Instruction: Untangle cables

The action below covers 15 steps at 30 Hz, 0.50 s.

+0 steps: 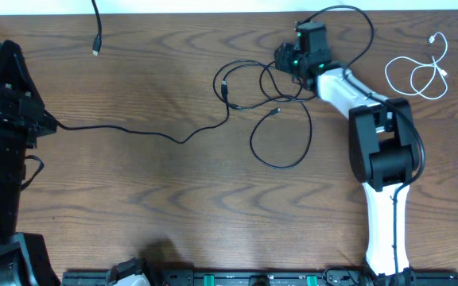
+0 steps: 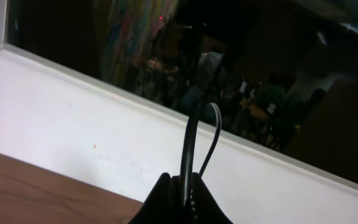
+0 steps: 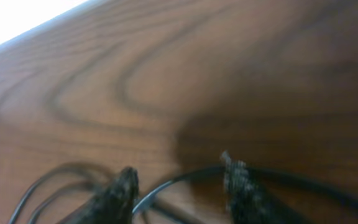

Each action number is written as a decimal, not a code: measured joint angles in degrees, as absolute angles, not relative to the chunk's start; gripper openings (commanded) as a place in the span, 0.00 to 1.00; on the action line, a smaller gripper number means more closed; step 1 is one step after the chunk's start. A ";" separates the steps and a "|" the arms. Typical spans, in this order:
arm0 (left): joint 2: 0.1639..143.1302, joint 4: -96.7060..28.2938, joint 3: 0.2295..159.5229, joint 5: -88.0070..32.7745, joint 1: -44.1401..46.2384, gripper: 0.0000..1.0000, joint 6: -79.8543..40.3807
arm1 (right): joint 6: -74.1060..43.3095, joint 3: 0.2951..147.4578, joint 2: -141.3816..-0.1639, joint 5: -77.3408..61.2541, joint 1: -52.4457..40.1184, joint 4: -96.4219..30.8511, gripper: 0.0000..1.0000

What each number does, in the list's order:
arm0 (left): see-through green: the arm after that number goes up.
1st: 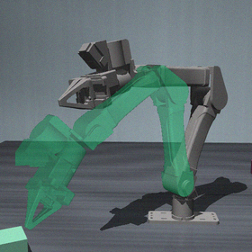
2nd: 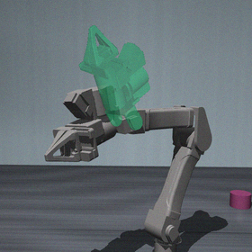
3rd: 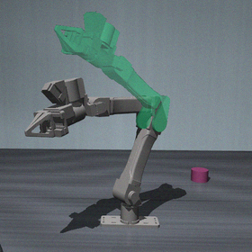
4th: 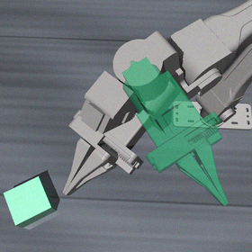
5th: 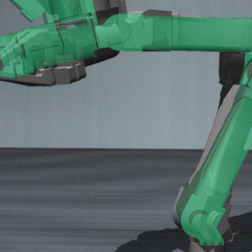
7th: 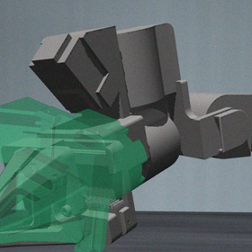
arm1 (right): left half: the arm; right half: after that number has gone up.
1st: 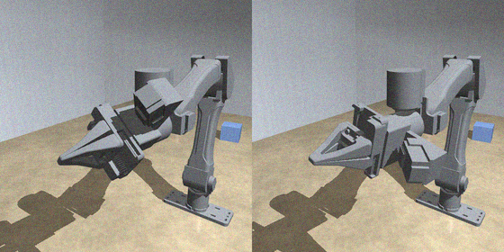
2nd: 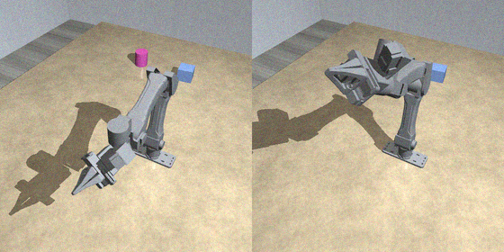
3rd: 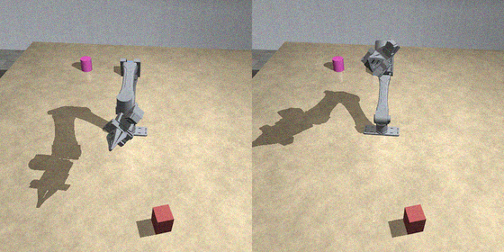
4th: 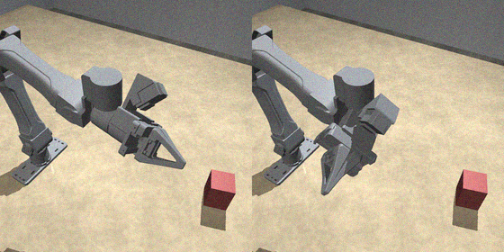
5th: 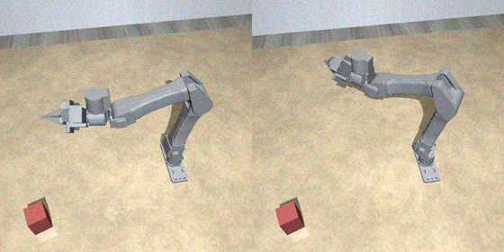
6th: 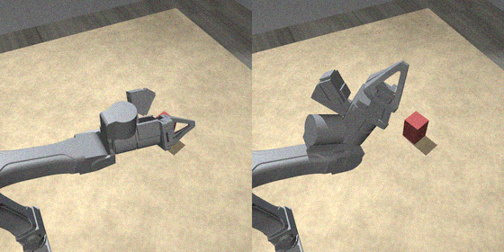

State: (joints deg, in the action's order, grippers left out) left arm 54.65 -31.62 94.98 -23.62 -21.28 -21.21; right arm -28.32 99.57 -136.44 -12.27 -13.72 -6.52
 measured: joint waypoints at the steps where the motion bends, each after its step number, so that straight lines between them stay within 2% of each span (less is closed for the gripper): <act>1: 54.65 -32.01 94.98 -23.64 -21.28 0.07 -21.23 | -27.55 100.33 -136.44 -14.52 -13.47 -8.54 0.59; 6: 54.76 -38.72 95.07 -23.64 -21.28 0.07 -21.21 | -20.69 103.07 -136.03 -26.44 -14.00 -16.97 0.78; 11: 56.27 -50.78 95.22 -23.62 -21.28 0.07 -20.58 | -10.50 103.35 -134.28 -33.32 -16.05 -24.88 0.81; 15: 59.18 -58.81 95.22 -23.62 -21.28 0.07 -18.68 | -1.83 103.55 -133.64 -33.12 -18.74 -31.86 0.80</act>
State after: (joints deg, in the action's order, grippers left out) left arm 59.18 -58.81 95.22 -23.62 -21.28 -18.68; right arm -1.83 103.55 -133.64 -33.12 -18.74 -31.86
